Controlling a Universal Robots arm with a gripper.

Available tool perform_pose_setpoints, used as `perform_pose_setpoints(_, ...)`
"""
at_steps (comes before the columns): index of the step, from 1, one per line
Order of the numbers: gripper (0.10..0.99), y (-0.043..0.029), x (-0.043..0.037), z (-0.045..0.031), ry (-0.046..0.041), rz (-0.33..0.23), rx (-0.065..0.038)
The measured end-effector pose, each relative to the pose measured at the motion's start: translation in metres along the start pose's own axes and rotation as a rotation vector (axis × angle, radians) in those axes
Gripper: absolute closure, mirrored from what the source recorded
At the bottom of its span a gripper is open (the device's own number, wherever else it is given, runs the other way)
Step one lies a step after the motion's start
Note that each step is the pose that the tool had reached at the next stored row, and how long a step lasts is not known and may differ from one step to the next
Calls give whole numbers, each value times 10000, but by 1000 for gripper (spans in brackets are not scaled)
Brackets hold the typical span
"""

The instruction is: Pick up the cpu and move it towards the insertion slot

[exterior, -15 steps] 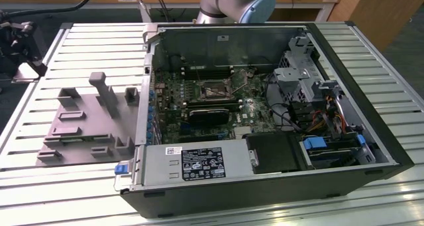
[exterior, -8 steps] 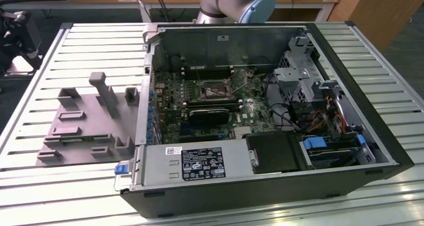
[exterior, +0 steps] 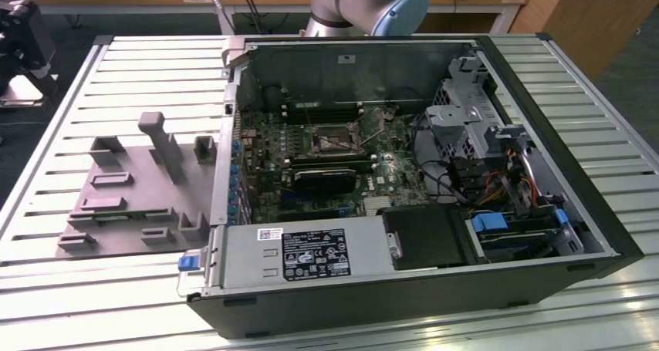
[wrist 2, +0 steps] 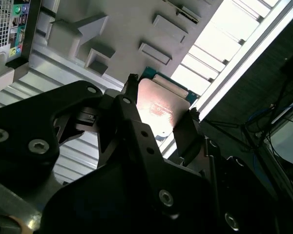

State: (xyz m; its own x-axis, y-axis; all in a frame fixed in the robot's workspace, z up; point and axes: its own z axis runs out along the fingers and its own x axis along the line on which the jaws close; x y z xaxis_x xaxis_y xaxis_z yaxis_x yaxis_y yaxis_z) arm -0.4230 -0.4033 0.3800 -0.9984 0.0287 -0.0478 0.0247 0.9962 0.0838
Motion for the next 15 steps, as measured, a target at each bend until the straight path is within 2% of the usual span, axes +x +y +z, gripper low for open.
perform_pose_setpoints(3,549,4,-1,-33,0,1,0)
perform_pose_setpoints(10,549,5,-2,-40,1,0,0)
perform_pose_setpoints(15,549,6,-52,-37,0,0,-1)
